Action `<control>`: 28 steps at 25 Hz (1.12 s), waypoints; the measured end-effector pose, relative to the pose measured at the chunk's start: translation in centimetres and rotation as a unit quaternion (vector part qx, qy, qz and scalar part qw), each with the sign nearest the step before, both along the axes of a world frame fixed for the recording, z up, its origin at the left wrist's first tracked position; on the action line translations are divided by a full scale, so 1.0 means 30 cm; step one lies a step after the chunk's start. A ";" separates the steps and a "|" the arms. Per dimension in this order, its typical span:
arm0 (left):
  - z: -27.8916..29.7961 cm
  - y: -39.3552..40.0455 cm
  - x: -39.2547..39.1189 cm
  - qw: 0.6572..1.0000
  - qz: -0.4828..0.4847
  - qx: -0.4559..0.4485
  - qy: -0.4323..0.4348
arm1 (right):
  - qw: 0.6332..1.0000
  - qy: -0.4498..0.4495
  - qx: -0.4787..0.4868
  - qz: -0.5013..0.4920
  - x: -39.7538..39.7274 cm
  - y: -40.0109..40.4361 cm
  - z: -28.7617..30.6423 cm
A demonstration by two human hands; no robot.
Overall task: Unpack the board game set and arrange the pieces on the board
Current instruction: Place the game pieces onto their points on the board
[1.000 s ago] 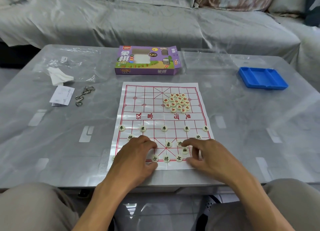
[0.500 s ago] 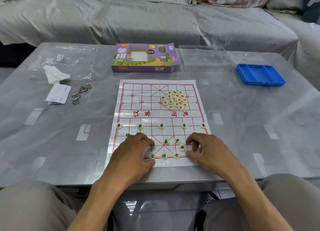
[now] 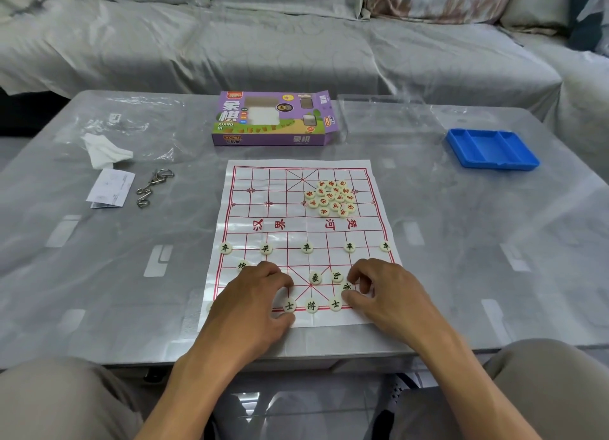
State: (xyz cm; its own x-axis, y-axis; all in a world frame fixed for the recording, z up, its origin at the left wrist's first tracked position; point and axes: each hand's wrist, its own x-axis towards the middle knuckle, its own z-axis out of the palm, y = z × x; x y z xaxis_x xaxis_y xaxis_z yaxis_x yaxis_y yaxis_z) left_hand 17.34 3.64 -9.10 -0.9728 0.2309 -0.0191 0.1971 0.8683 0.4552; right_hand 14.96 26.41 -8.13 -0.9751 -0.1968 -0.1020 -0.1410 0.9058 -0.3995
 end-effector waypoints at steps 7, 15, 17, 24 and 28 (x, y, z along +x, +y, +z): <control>-0.004 -0.004 0.000 1.000 -0.001 0.006 0.002 | 0.999 0.010 0.009 -0.045 -0.008 0.007 -0.003; -0.010 -0.007 0.003 1.000 0.003 0.018 0.006 | 0.998 0.058 -0.002 -0.023 -0.026 -0.077 0.003; -0.012 -0.009 0.001 1.000 0.001 0.018 0.007 | 0.998 0.054 0.025 -0.019 -0.036 -0.091 -0.014; -0.007 -0.008 -0.005 1.000 0.003 0.002 0.005 | 0.997 0.069 0.023 -0.035 -0.048 -0.085 0.012; -0.005 -0.004 0.002 1.000 0.003 0.000 0.003 | 0.997 0.060 -0.008 -0.047 -0.035 -0.021 0.041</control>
State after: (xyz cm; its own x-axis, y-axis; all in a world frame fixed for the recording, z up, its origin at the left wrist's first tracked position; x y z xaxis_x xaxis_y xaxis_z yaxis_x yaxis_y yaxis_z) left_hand 17.39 3.51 -9.26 -0.9743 0.2248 -0.0136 0.1942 0.8692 0.4547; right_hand 13.91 25.79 -6.90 -0.9944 -0.1039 0.0187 -0.1027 0.9107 -0.4002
